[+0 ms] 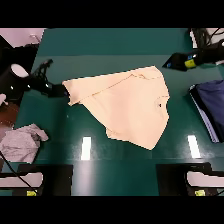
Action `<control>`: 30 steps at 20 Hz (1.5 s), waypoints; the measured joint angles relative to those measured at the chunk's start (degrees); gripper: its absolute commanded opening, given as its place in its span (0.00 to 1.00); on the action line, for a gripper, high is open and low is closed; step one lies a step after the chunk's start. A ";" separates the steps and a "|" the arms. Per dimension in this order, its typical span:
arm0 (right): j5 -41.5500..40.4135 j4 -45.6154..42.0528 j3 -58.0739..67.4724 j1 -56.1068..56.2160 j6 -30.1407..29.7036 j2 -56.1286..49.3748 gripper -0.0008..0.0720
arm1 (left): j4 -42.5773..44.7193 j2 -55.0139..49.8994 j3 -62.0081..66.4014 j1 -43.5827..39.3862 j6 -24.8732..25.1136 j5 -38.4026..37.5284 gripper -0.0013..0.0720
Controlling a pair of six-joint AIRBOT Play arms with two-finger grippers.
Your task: Fold the shirts.
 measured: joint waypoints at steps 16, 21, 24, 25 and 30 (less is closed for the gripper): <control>-6.16 4.33 -30.40 -3.93 -0.35 18.36 0.45 | -10.97 -2.67 -4.44 0.28 5.75 0.37 0.05; -4.90 4.72 -32.46 -11.89 -0.28 22.25 0.45 | -14.27 5.55 0.24 0.26 5.84 -17.86 0.05; -4.09 4.72 -32.76 -15.26 -0.24 22.93 0.45 | -14.03 11.98 1.03 0.26 5.84 -21.27 0.05; -3.87 4.72 -32.81 -15.93 -0.22 23.04 0.45 | -13.03 13.07 1.14 0.24 5.66 -20.00 0.06; -2.97 4.79 -32.89 -15.26 -0.26 23.30 0.45 | -7.08 11.58 1.31 0.28 -0.17 -9.81 0.75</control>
